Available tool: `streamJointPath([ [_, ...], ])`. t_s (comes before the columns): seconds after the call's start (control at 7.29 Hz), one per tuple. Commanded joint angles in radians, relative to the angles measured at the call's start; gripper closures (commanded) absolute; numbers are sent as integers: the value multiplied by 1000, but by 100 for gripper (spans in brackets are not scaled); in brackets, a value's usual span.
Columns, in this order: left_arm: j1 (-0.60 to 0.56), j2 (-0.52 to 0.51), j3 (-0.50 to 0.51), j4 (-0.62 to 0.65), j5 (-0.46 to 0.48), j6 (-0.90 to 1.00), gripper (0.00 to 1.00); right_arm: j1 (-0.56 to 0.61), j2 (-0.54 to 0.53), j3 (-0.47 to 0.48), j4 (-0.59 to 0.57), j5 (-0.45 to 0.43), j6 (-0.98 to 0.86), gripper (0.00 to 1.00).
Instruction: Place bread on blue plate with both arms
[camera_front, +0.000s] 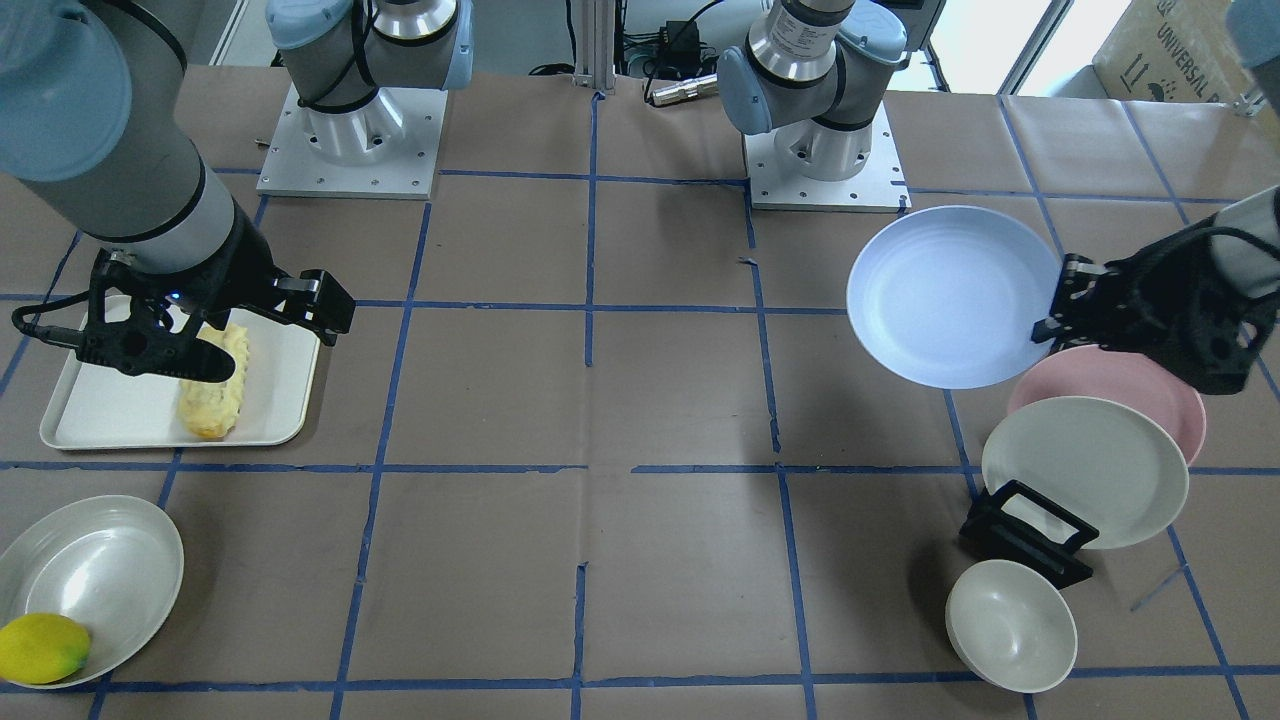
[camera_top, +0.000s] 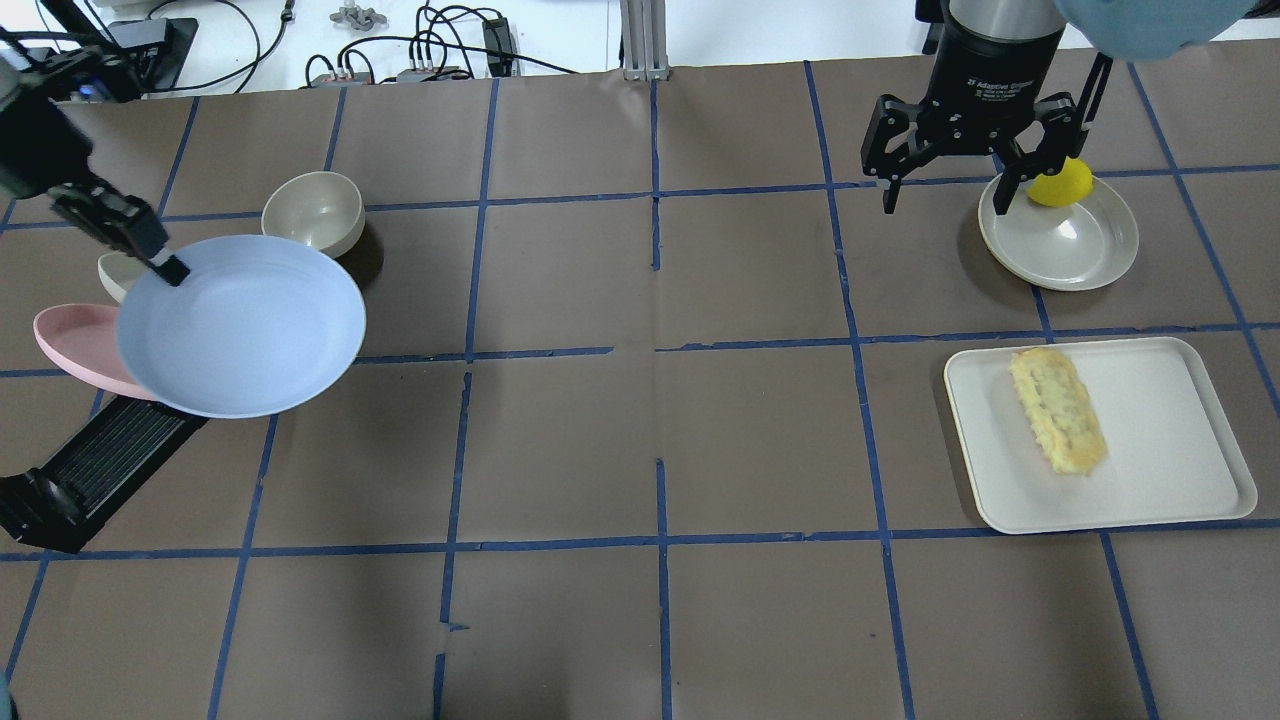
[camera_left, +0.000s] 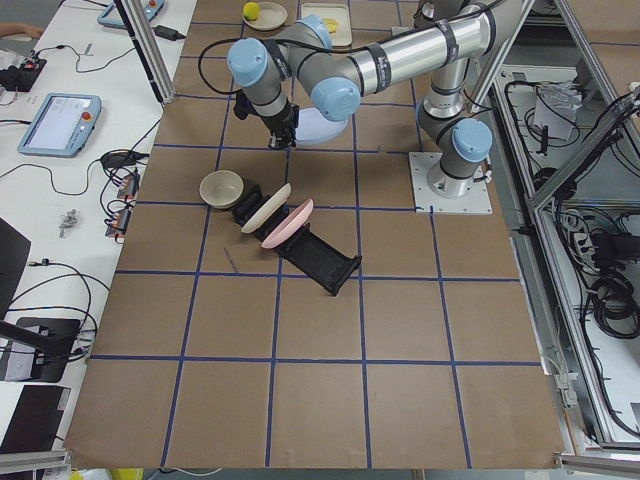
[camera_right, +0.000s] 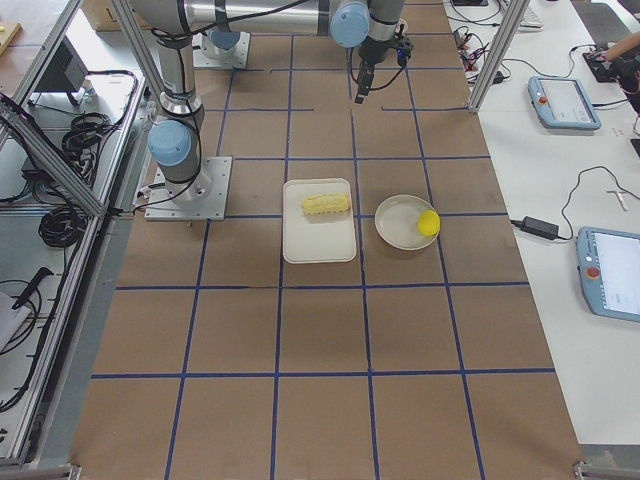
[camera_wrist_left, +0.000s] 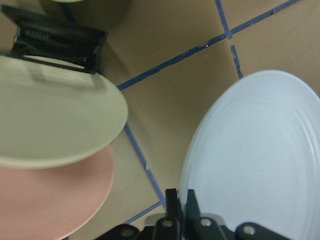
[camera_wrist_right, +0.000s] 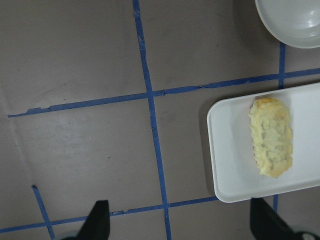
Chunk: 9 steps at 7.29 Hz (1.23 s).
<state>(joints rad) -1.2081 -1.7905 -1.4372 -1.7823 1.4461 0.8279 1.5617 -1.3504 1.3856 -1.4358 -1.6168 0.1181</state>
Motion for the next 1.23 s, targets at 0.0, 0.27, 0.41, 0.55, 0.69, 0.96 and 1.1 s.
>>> streamJointPath([
  [0.0, -192, -9, -78, 114, -36, -185, 87, 1, 1, 1, 0, 0, 2, 0],
  [0.27, -339, -82, -178, 449, -79, -402, 87, 1, 2, 1, 0, 3, 2, 0],
  [0.41, -408, -128, -178, 475, -76, -502, 87, -3, 7, 7, 2, -5, -9, 0],
  [0.55, -456, -145, -177, 507, -76, -598, 87, -18, 4, 51, -24, -11, -47, 0],
  [0.69, -479, -151, -195, 524, -78, -643, 87, -46, -9, 123, -97, -14, -107, 0],
  [0.96, -507, -228, -216, 654, -129, -758, 86, -229, -41, 340, -344, -40, -296, 0],
  [1.1, -507, -246, -209, 656, -154, -807, 75, -289, -56, 428, -467, -38, -419, 0],
])
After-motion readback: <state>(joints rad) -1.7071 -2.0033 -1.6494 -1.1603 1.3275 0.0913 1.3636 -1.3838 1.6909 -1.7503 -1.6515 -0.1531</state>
